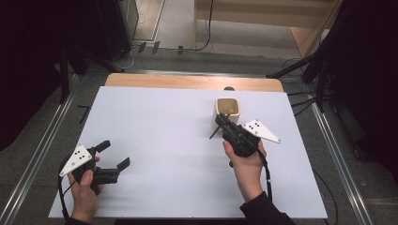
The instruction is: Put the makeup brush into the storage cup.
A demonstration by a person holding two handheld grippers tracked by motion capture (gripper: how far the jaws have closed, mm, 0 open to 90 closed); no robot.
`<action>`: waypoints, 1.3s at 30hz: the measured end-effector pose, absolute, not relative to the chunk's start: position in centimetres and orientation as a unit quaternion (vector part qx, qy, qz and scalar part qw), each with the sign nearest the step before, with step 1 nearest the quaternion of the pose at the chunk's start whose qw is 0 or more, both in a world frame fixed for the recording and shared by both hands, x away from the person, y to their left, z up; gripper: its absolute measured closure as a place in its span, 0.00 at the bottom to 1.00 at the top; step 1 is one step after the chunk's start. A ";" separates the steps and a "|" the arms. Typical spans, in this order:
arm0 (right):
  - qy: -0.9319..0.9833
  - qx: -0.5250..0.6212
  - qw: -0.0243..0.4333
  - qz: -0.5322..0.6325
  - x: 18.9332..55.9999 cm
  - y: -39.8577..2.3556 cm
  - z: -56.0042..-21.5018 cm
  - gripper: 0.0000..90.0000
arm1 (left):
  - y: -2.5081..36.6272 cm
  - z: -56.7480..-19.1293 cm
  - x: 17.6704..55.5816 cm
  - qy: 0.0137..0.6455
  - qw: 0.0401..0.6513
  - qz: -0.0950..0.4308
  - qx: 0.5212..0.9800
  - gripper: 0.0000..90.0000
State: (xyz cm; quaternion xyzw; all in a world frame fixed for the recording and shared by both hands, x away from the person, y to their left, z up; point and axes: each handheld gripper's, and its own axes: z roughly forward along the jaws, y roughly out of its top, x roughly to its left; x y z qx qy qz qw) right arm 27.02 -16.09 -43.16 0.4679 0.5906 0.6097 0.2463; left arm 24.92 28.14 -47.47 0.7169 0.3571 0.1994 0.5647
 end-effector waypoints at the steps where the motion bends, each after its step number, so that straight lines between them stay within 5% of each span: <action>1: 0.590 0.468 0.249 0.609 27.1 -16.2 -43.0 0.93 | 28.1 -47.5 24.9 0.357 0.565 0.199 0.717 0.00; 39: 0.579 0.468 0.317 0.588 31.6 -19.1 -38.9 0.93 | 28.3 -47.6 25.0 0.360 0.566 0.198 0.715 0.00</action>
